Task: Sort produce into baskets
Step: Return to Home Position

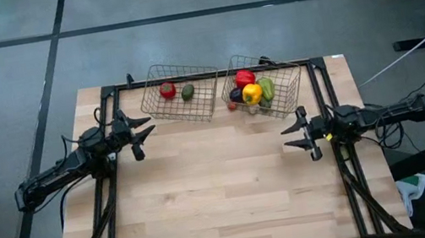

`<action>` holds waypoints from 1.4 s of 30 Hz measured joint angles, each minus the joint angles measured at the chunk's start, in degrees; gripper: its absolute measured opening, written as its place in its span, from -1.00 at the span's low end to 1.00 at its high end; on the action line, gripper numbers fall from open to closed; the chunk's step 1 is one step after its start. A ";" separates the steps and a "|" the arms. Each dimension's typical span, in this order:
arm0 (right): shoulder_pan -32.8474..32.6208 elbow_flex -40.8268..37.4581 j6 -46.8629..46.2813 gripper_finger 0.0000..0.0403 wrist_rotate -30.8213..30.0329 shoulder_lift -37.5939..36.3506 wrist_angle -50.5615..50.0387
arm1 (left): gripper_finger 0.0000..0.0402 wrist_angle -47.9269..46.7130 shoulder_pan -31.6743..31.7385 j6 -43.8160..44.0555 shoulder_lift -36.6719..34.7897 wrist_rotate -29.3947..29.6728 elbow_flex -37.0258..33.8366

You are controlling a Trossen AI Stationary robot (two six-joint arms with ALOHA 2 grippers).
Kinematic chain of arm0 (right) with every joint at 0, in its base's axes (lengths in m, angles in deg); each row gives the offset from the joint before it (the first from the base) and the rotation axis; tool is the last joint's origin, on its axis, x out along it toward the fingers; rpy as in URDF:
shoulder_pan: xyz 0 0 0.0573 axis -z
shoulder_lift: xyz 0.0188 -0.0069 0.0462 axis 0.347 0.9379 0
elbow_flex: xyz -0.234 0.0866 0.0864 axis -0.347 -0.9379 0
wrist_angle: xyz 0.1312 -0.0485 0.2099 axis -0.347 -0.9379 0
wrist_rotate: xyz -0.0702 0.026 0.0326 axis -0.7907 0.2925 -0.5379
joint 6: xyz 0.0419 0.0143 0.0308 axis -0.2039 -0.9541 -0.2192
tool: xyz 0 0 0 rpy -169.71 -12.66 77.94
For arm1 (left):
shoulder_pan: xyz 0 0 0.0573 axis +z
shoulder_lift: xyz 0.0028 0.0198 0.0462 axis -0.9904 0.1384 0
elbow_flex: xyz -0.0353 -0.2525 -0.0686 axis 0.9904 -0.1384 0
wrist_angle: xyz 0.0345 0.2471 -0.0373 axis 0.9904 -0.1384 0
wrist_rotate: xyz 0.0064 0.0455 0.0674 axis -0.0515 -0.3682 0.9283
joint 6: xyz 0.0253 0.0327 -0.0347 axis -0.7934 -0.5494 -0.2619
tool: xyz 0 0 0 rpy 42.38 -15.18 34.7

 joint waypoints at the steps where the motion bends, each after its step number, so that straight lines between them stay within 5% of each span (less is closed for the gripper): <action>1: 0.00 0.00 0.01 -0.15 -0.02 -1.20 -0.93 | -0.26 0.00 -0.01 -0.03 0.01 0.00 0.00; 9: 0.00 -0.06 2.75 -0.15 -1.12 -10.23 -8.30 | -0.26 -0.01 -0.01 -0.04 0.02 0.02 0.00; 42: 0.00 -0.28 4.33 -0.16 -2.01 -9.58 -8.45 | -0.26 0.00 -0.02 -0.06 0.02 0.00 0.00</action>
